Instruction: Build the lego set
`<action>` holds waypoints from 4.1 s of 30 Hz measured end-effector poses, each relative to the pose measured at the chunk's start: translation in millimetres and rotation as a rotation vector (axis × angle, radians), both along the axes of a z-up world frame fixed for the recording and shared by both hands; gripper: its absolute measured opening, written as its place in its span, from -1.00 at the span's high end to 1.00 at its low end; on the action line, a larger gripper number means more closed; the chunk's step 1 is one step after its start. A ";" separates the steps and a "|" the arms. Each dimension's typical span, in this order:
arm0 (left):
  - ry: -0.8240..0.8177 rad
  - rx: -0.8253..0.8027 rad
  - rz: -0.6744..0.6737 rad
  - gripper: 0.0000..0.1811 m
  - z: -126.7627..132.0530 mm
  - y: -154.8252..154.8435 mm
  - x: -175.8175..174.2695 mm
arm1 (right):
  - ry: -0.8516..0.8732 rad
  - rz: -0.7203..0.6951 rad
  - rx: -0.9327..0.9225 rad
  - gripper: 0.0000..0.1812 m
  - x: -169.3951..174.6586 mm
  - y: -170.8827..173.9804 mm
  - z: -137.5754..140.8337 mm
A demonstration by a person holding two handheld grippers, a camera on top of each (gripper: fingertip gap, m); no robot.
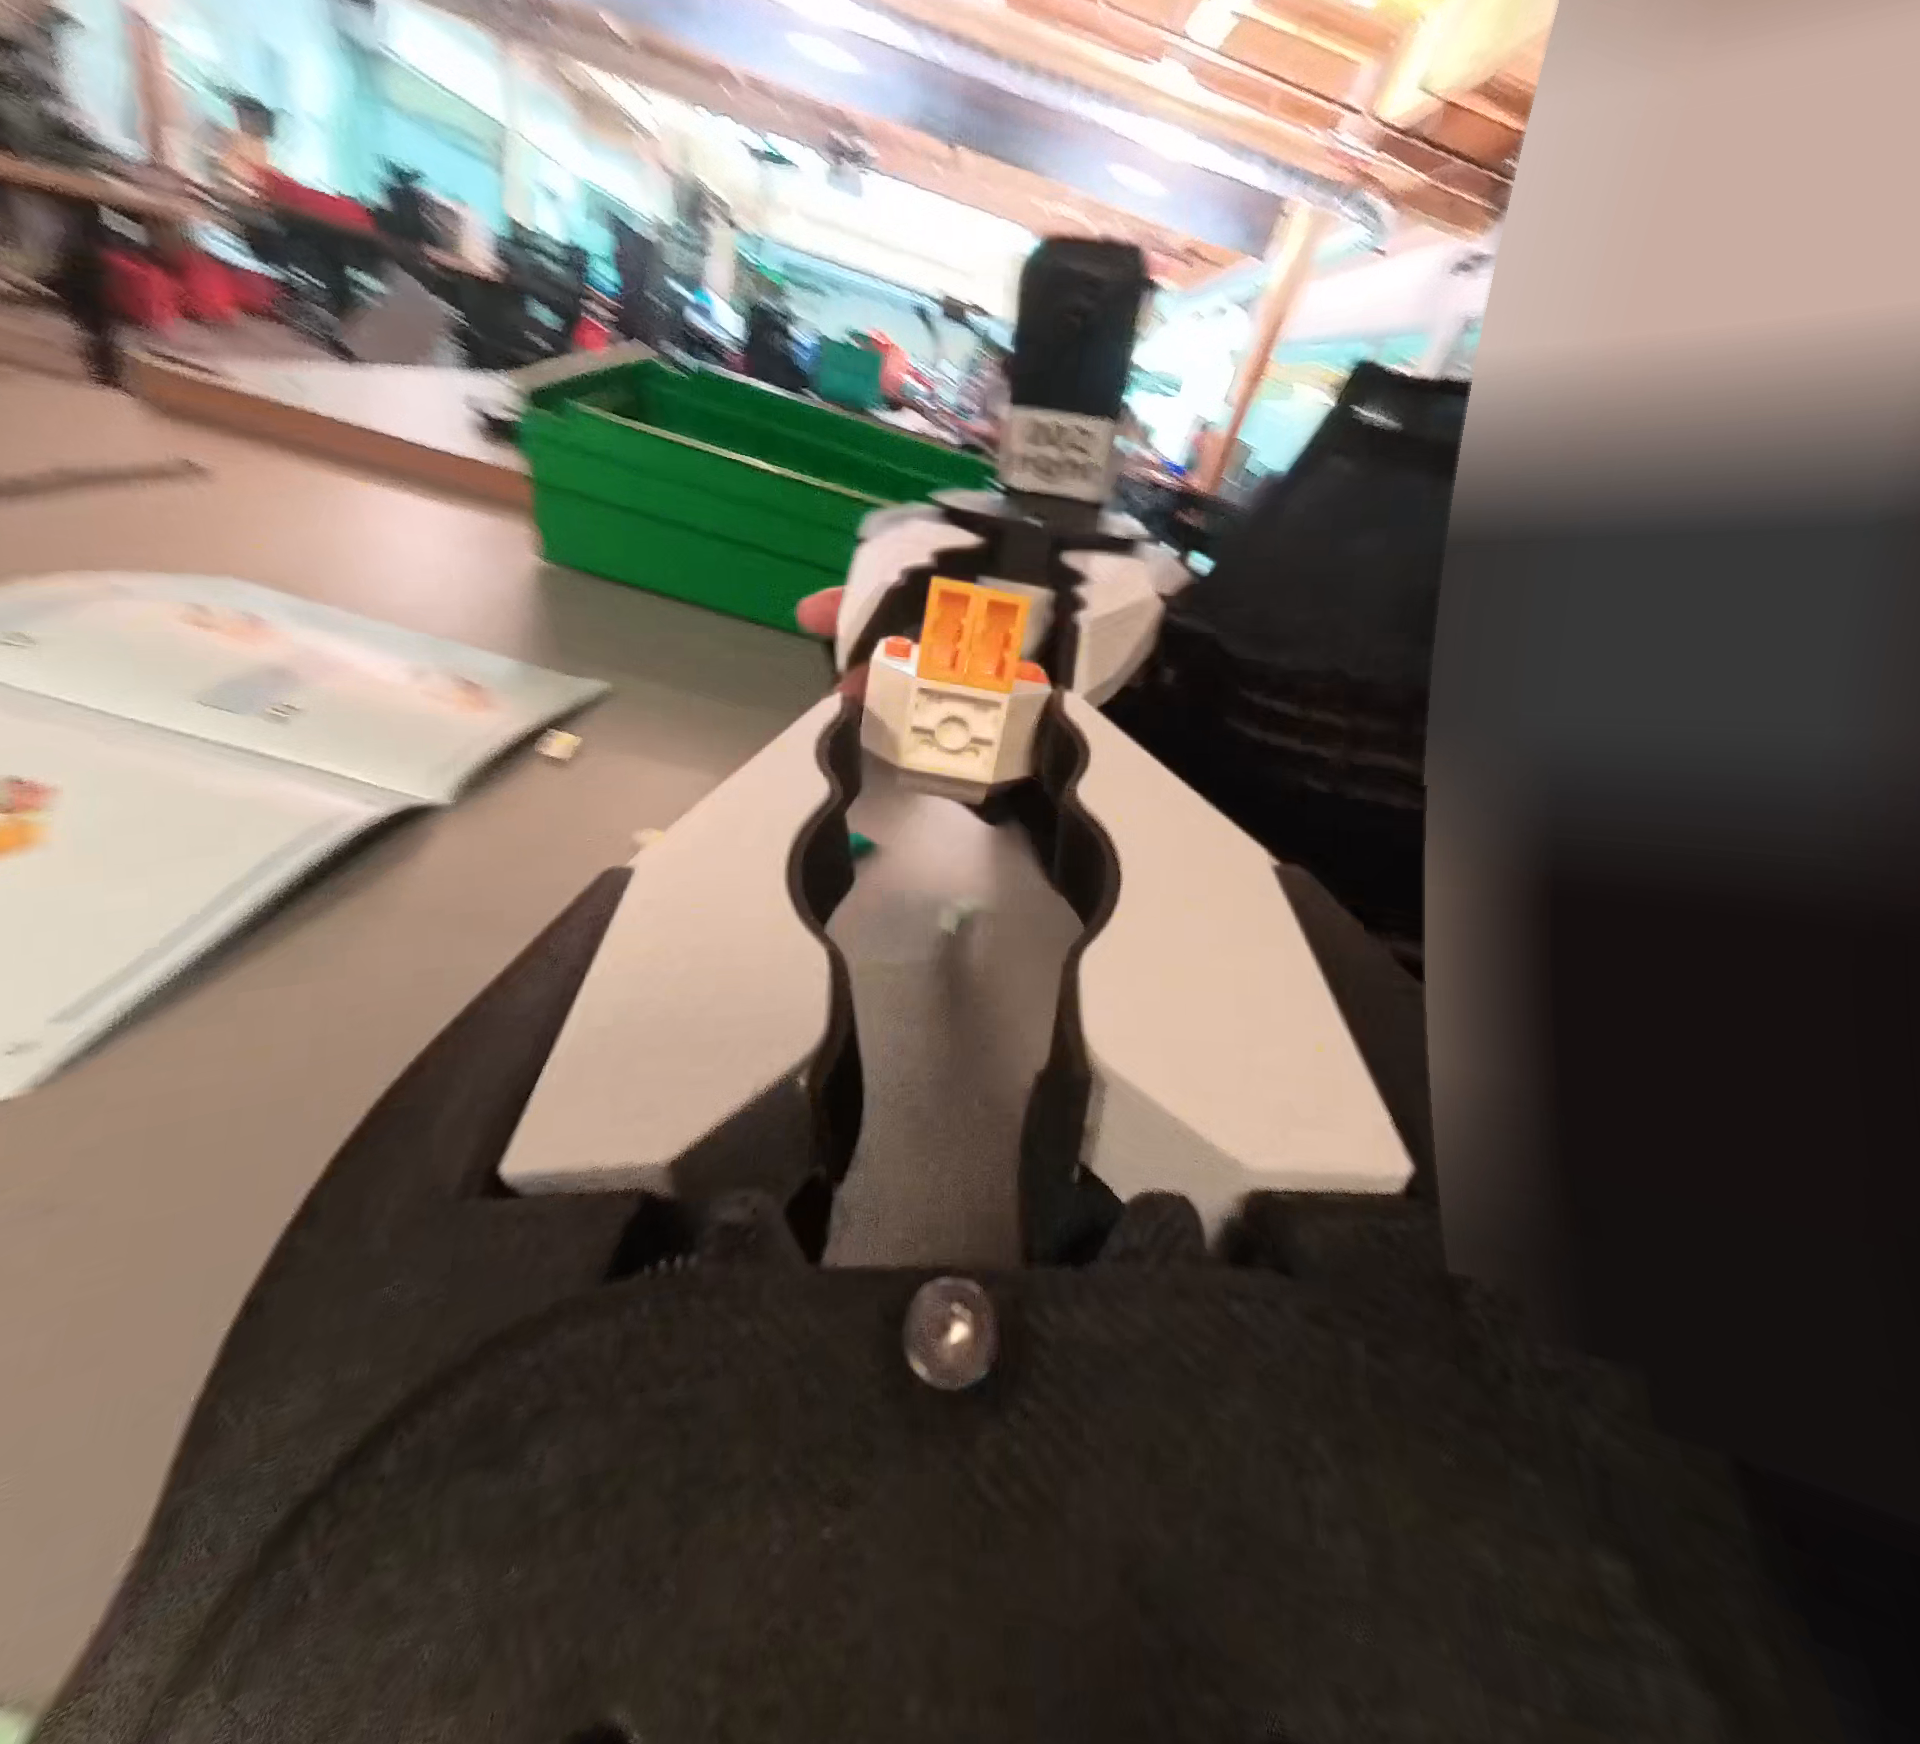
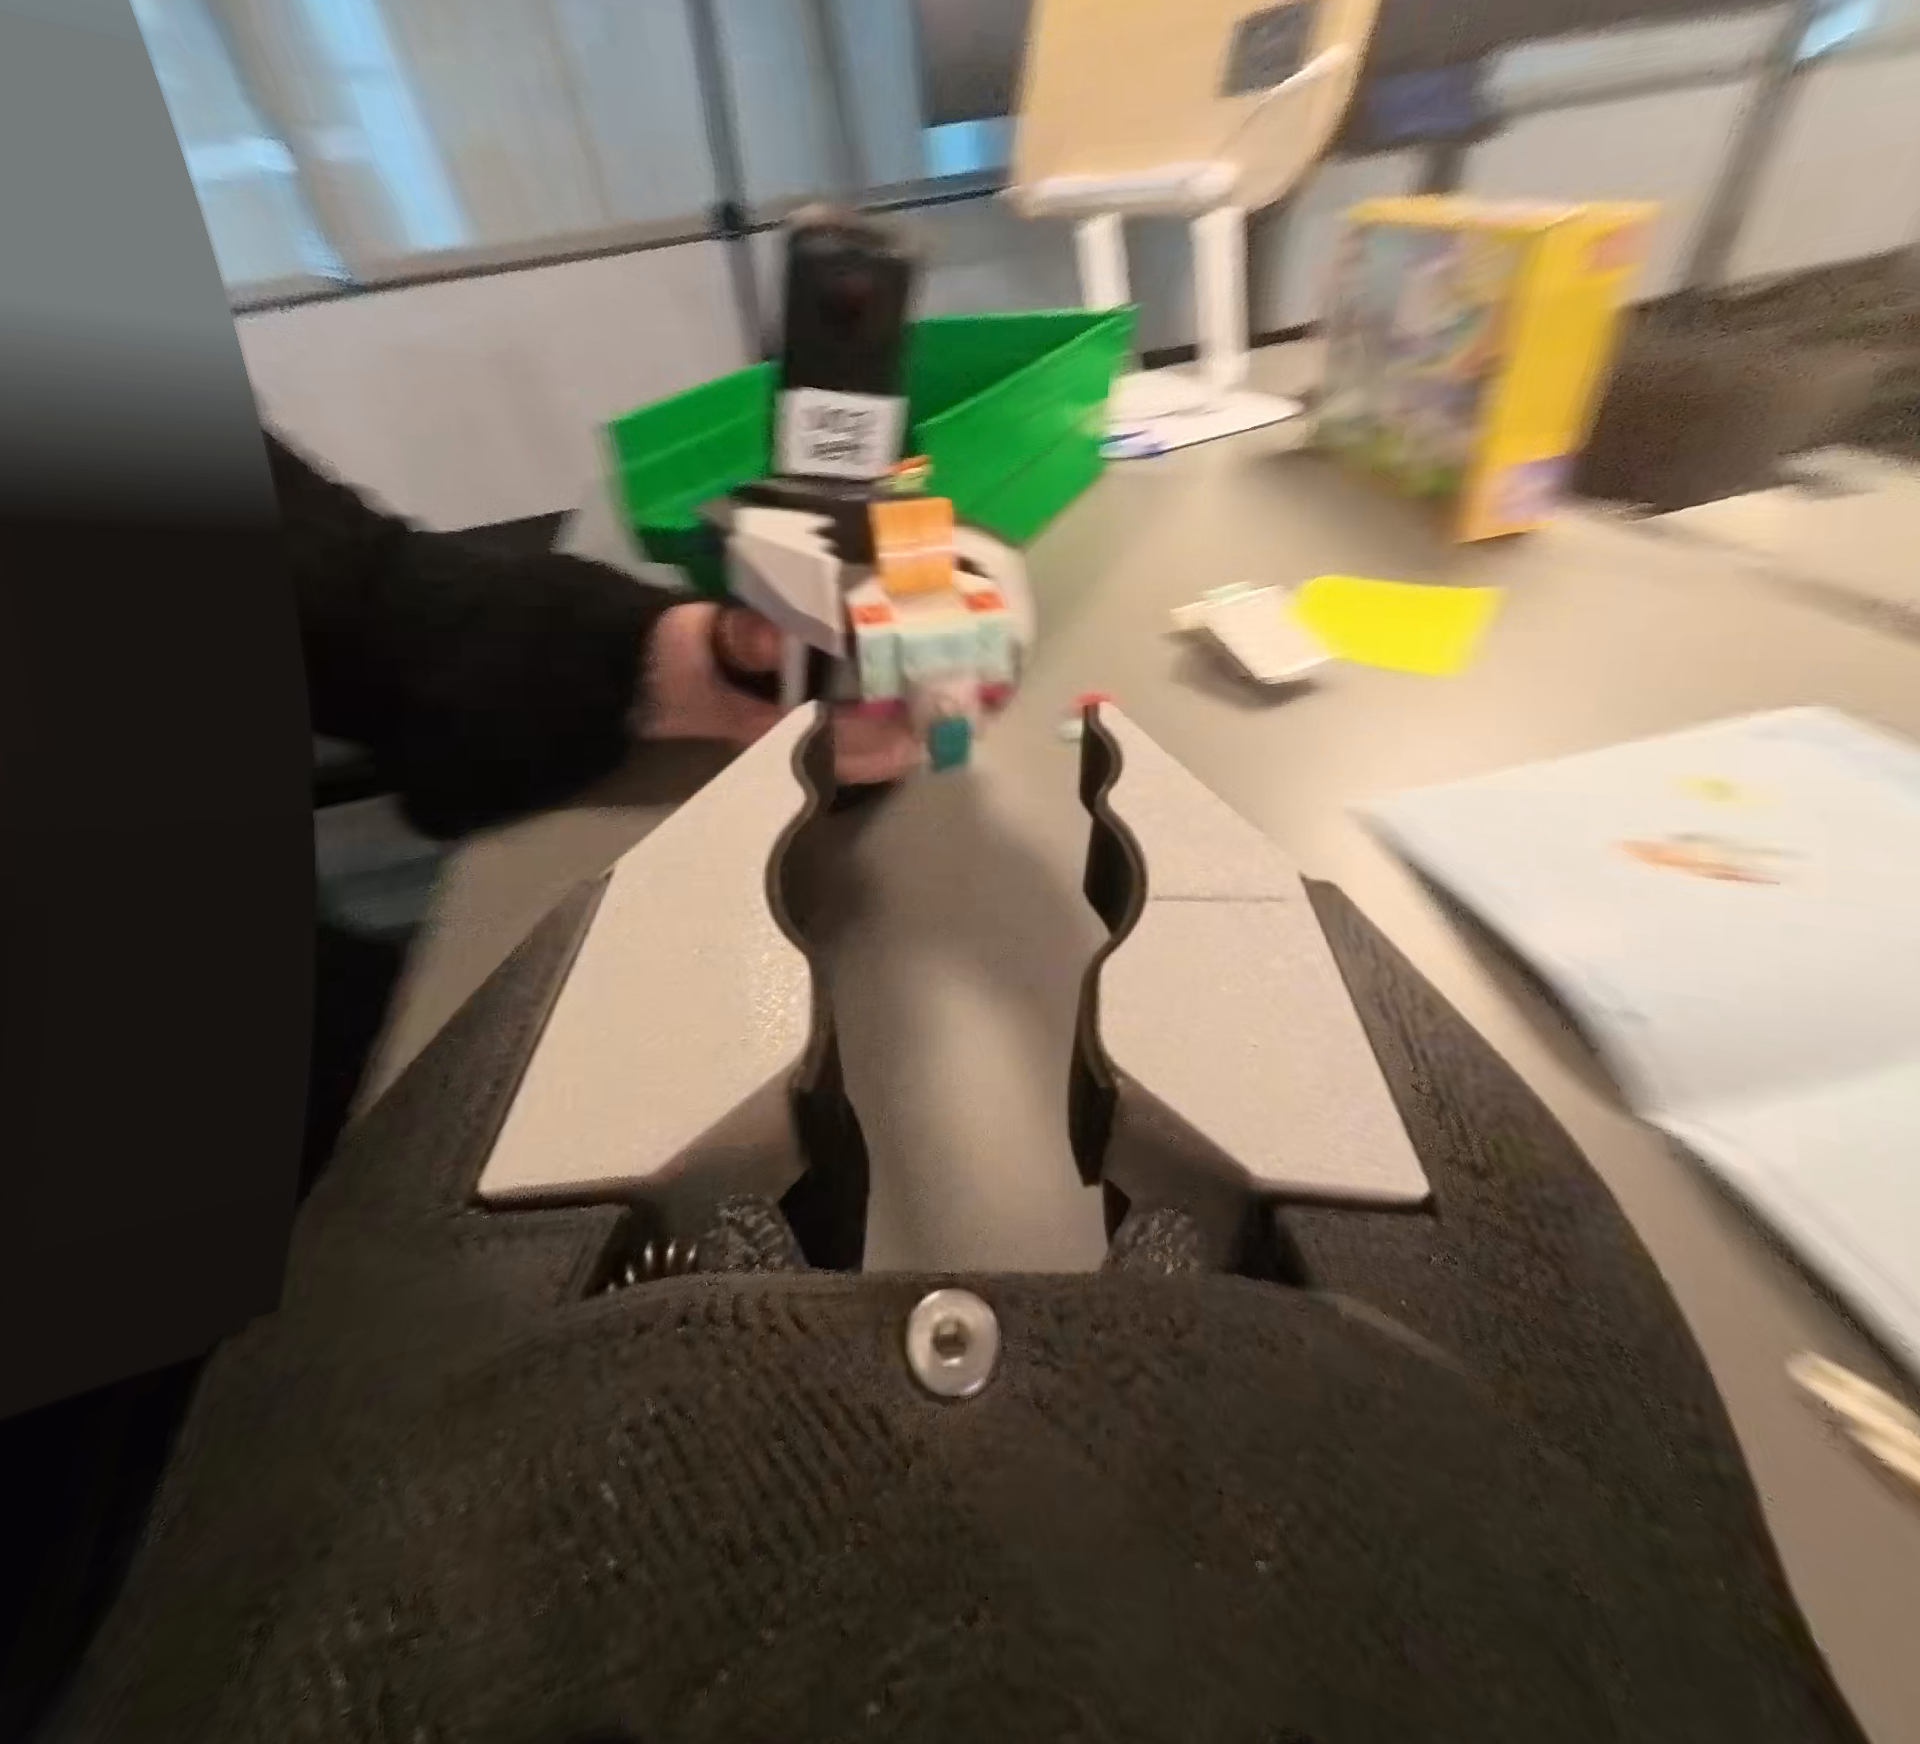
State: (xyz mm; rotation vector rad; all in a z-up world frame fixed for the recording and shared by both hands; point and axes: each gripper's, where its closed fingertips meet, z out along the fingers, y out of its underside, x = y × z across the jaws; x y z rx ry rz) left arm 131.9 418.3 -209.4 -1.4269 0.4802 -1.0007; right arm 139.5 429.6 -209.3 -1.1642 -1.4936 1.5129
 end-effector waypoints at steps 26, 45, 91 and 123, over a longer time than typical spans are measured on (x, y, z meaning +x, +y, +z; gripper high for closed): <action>-0.005 0.120 0.434 0.62 15.2 68.6 -39.6 | -0.578 -0.545 -0.049 0.69 29.4 123.4 -103.9; 0.059 0.100 0.375 0.62 4.8 70.5 -29.8 | -0.602 -0.359 0.143 0.70 33.2 171.7 -109.5; -0.089 -0.004 0.082 0.62 9.9 63.7 -18.6 | -0.566 -0.129 1.887 0.94 43.6 50.5 -72.2; -0.305 0.029 -0.162 0.62 34.6 37.1 -11.6 | -0.500 0.200 2.076 0.95 32.9 10.5 -107.6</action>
